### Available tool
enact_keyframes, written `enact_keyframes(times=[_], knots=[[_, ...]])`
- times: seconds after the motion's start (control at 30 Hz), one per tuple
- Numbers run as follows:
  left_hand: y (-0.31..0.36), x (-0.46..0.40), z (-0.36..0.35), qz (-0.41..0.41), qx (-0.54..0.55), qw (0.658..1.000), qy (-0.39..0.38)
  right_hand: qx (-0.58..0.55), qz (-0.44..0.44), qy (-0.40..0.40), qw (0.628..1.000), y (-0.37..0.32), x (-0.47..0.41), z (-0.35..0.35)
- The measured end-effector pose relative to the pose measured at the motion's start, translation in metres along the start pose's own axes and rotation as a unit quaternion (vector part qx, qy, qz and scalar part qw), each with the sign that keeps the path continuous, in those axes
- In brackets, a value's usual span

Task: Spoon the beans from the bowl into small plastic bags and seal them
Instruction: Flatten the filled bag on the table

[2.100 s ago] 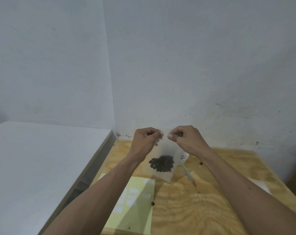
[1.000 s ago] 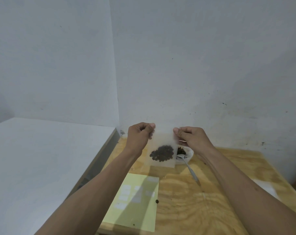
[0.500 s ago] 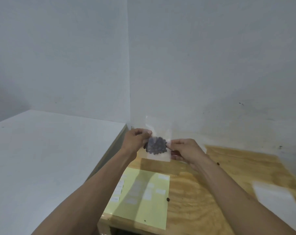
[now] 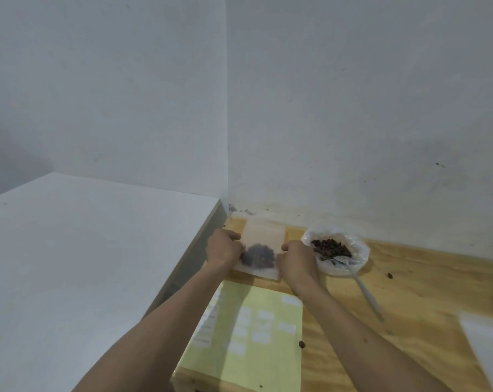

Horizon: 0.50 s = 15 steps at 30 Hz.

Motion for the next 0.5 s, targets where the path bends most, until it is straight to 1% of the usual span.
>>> enact_keyframes(times=[0.13,0.2,0.33,0.43,0.5], knots=[[-0.002,-0.007,-0.01,-0.038,-0.113,0.993,-0.01,0.086,0.042,0.001,0.995,-0.007,-0.005,-0.016],[-0.001,-0.008,-0.014,-0.049,-0.165,0.985,-0.012,0.113,0.05,0.0,0.992,-0.009,-0.009,-0.02],[-0.004,-0.01,-0.014,-0.056,-0.18,0.982,-0.011,0.125,0.059,0.012,0.99,-0.01,-0.01,-0.022],[-0.003,-0.011,-0.013,-0.067,-0.157,0.985,-0.014,0.124,0.064,0.002,0.99,-0.012,-0.005,-0.021],[0.004,-0.006,-0.008,-0.084,-0.15,0.985,0.003,0.116,0.069,-0.002,0.991,-0.014,0.001,-0.013]])
Point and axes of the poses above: each hand's wrist, its own x-axis away from the middle knuckle, its own z-axis out of the back of the hand, y = z × x, the point moved 10 cm from there along -x, towards the middle knuckle, and after that the axes turned 7 degrees about x, right-handed, at the moved point
